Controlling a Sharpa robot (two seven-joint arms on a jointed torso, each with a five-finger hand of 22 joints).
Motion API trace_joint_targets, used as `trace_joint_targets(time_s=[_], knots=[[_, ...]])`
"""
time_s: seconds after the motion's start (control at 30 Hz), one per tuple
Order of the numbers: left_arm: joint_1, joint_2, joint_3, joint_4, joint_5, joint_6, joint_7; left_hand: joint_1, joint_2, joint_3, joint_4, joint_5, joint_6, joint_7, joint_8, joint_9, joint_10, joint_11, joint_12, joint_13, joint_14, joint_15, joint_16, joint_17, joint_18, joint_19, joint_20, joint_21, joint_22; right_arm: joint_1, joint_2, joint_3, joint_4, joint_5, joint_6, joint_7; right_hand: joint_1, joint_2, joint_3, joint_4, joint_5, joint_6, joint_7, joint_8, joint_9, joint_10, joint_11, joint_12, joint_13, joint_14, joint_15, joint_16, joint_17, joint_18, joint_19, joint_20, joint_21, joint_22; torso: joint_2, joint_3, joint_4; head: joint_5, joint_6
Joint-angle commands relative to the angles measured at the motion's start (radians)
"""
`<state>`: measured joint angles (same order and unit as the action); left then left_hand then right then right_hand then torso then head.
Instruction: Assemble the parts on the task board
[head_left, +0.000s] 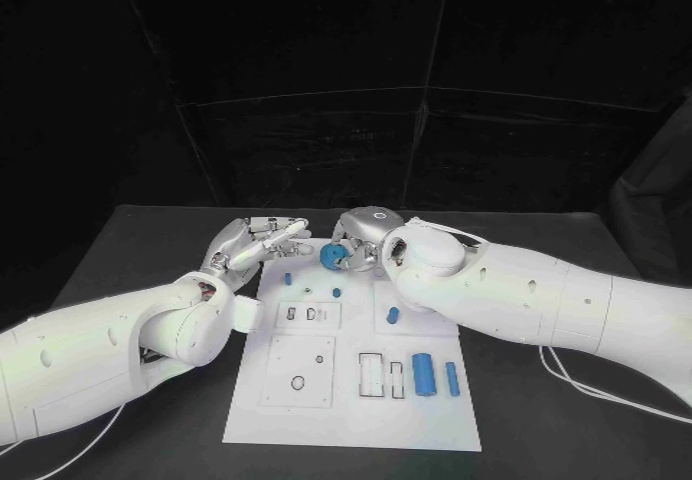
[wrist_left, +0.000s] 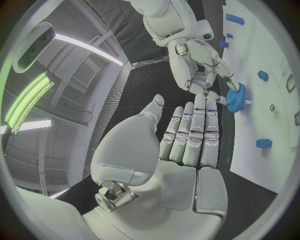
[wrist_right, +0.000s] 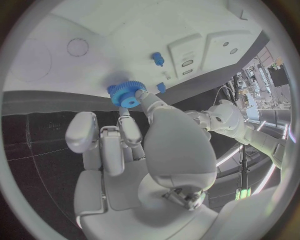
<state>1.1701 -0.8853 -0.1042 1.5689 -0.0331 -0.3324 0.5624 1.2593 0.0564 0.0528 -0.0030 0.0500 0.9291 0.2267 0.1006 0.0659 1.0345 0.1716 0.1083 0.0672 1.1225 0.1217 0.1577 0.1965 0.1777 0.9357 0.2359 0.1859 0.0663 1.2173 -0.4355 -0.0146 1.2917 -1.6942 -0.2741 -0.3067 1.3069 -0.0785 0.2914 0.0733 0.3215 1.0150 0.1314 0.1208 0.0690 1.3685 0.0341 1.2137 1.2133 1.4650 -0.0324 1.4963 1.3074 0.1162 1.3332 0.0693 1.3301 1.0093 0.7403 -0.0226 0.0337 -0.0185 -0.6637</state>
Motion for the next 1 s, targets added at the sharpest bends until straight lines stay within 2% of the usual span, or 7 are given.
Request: trace_joint_targets(time_s=[0.03,0.37,0.57,0.67,0.8,0.87,1.0], knots=[[0.002,0.002,0.001,0.0,-0.004,0.012,0.005,0.001,0.011,-0.001,-0.004,-0.001,-0.002,0.006,-0.006,-0.001,0.0,0.004,-0.007,-0.001,-0.001,0.004,-0.003,0.002,0.007,0.001,0.005,-0.003,-0.001,0.0,0.012,-0.002,-0.015,-0.009,0.022,0.016,-0.007,0.003,0.009,0.003,-0.006,0.018,-0.003,0.0,0.0,-0.003,0.004,-0.005,-0.004,0.076,-0.004,0.005,0.121,-0.013,0.007,0.0,0.006,0.0,-0.001,0.0007,-0.0007,0.003,-0.002],[0.002,0.002,0.001,0.0,-0.004,0.011,0.006,0.001,0.011,-0.001,-0.004,-0.001,-0.002,0.006,-0.006,-0.001,0.0,0.004,-0.007,-0.001,-0.001,0.004,-0.003,0.002,0.007,0.001,0.005,-0.003,-0.001,-0.008,0.034,-0.007,-0.035,-0.009,0.041,0.02,-0.016,-0.003,0.016,0.003,-0.02,0.011,0.0,-0.008,-0.001,-0.012,0.007,-0.018,-0.014,0.076,-0.001,0.004,0.121,-0.013,0.006,0.002,0.005,-0.001,-0.001,0.0015,-0.0029,0.007,-0.005],[0.002,0.003,0.001,0.0,-0.004,0.011,0.006,0.001,0.011,-0.001,-0.004,-0.001,-0.002,0.006,-0.006,-0.001,0.0,0.004,-0.007,-0.001,-0.001,0.004,-0.003,0.002,0.007,0.001,0.005,-0.003,-0.001,-0.009,0.041,-0.007,-0.047,-0.005,0.056,0.024,-0.036,-0.025,0.018,0.002,-0.061,-0.065,0.02,-0.056,-0.007,-0.03,0.024,-0.047,-0.037,0.076,0.012,0.004,0.122,-0.013,0.003,0.012,0.003,-0.006,-0.001,0.0007,-0.0028,0.006,-0.005],[0.002,0.003,0.001,-0.001,-0.004,0.011,0.005,0.001,0.011,-0.001,-0.004,-0.001,-0.002,0.006,-0.006,-0.001,0.0,0.004,-0.007,-0.001,-0.001,0.004,-0.003,0.002,0.007,0.001,0.005,-0.003,-0.001,-0.009,0.043,-0.008,-0.051,0.001,0.069,0.027,-0.071,-0.046,-0.009,0.018,-0.078,-0.088,0.024,-0.06,-0.005,-0.038,0.03,-0.057,-0.045,0.076,0.018,0.005,0.123,-0.012,0.0,0.019,0.001,-0.009,-0.001,0.0008,-0.0022,0.006,-0.006],[0.002,0.003,0.001,-0.001,-0.004,0.011,0.005,0.001,0.011,-0.001,-0.004,-0.001,-0.002,0.006,-0.006,-0.001,0.0,0.004,-0.007,-0.001,-0.001,0.004,-0.003,0.002,0.007,0.001,0.005,-0.003,-0.001,-0.009,0.046,-0.008,-0.055,0.005,0.073,0.027,-0.124,-0.058,-0.079,0.067,-0.174,-0.174,0.038,-0.062,-0.007,-0.051,0.044,-0.071,-0.056,0.076,0.03,0.005,0.124,-0.012,-0.002,0.03,0.0,-0.012,-0.001,0.0015,-0.0027,0.007,-0.007],[0.002,0.003,0.001,-0.002,-0.004,0.011,0.005,0.001,0.011,-0.001,-0.004,-0.001,-0.002,0.006,-0.006,-0.001,0.0,0.004,-0.007,-0.001,-0.001,0.004,-0.003,0.002,0.007,0.001,0.005,-0.003,-0.001,-0.009,0.046,-0.008,-0.056,0.006,0.076,0.027,-0.13,-0.053,-0.114,0.091,-0.171,-0.199,0.041,-0.062,-0.007,-0.054,0.05,-0.071,-0.055,0.075,0.033,0.005,0.125,-0.012,-0.003,0.035,0.0,-0.011,-0.001,0.0014,-0.0026,0.006,-0.007],[0.002,0.003,0.001,-0.002,-0.004,0.011,0.005,0.001,0.011,-0.001,-0.004,-0.001,-0.002,0.006,-0.006,-0.001,0.0,0.004,-0.007,-0.001,-0.001,0.004,-0.003,0.002,0.007,0.001,0.005,-0.004,-0.001,-0.01,0.046,-0.008,-0.057,0.007,0.083,0.026,-0.132,-0.043,-0.138,0.109,-0.159,-0.177,0.043,-0.058,-0.003,-0.055,0.049,-0.068,-0.052,0.076,0.036,0.005,0.126,-0.011,-0.003,0.037,0.0,-0.011,-0.001,0.0013,-0.0024,0.006,-0.007]])
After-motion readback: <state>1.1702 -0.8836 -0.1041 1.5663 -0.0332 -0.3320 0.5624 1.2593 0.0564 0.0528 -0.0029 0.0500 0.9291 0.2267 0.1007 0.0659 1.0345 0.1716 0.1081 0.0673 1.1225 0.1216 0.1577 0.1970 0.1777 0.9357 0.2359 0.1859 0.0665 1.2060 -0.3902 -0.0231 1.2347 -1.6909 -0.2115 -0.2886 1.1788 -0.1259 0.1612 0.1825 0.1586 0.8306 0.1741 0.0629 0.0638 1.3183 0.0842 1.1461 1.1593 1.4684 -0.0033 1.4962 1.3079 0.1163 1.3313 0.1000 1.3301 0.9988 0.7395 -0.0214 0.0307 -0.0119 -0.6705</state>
